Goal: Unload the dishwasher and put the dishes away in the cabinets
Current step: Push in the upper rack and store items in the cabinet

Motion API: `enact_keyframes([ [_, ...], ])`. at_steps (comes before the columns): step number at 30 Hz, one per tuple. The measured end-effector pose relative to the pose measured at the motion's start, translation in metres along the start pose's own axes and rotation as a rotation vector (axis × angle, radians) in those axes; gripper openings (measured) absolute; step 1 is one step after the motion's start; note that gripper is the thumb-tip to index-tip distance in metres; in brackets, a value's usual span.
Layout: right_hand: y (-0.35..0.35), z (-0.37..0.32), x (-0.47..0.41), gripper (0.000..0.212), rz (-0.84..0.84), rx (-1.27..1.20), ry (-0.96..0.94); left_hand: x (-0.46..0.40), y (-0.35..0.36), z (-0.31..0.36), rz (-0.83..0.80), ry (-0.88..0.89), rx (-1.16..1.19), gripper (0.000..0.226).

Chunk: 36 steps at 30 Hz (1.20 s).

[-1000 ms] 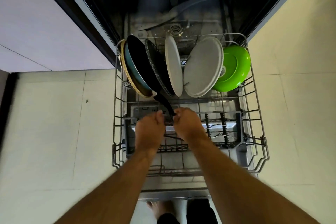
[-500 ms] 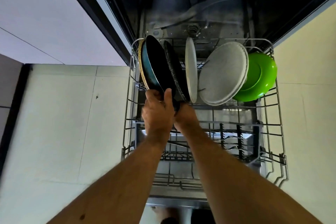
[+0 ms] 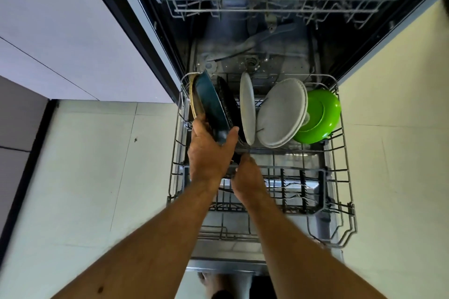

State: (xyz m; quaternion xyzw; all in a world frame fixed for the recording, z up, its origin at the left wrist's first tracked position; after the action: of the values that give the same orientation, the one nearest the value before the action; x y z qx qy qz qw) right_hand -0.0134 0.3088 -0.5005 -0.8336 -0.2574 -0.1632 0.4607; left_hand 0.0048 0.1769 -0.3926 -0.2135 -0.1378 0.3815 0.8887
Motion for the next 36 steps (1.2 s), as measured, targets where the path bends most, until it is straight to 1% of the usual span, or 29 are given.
enact_keyframes([
  [2,-0.016,-0.001,0.016,0.033,-0.009,-0.044,0.075,0.007,-0.011,0.019,-0.011,-0.013,0.042,0.067],
  [6,-0.050,-0.019,0.052,0.029,0.008,-0.054,0.051,0.024,-0.036,0.069,-0.011,0.036,0.061,0.070],
  [10,-0.085,-0.037,0.101,0.042,0.026,0.053,0.025,0.048,-0.067,0.111,0.001,0.047,0.130,0.071],
  [13,-0.110,-0.052,0.137,0.040,0.018,0.115,-0.033,0.064,-0.092,0.133,0.013,0.034,0.144,0.071],
  [16,-0.139,-0.065,0.168,0.040,0.005,0.164,-0.090,0.076,-0.119,0.159,0.024,0.026,0.141,0.078],
  [19,-0.173,-0.080,0.202,0.031,0.002,0.234,-0.123,0.092,-0.150,0.189,0.031,0.021,0.145,0.084],
  [22,-0.201,-0.096,0.241,0.032,0.002,0.283,-0.130,0.110,-0.181,0.215,0.032,0.012,0.186,0.093],
  [26,-0.233,-0.113,0.289,0.030,0.061,0.333,-0.223,0.138,-0.221,0.251,0.052,0.044,0.221,0.096],
  [30,-0.260,-0.128,0.334,0.029,0.094,0.370,-0.316,0.171,-0.258,0.283,0.110,0.135,0.156,0.102],
  [33,-0.283,-0.151,0.362,0.025,0.126,0.407,-0.419,0.184,-0.289,0.301,0.179,0.183,0.131,0.104],
  [36,-0.309,-0.184,0.387,0.019,0.133,0.467,-0.499,0.197,-0.327,0.317,0.276,0.233,0.143,0.097],
])
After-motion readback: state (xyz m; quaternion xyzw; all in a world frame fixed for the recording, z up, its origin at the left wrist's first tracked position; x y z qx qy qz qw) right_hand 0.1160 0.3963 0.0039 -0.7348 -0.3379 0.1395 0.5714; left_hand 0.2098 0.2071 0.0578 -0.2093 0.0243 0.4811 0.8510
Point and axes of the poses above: each hand's wrist, its own x-axis away from the middle knuckle, its own y-axis out of the palm, z = x × y, the point moved 8 cm from there along -x, towards the middle knuckle, and after that the axes turned 6 degrees about x, right-handed, at the moved point
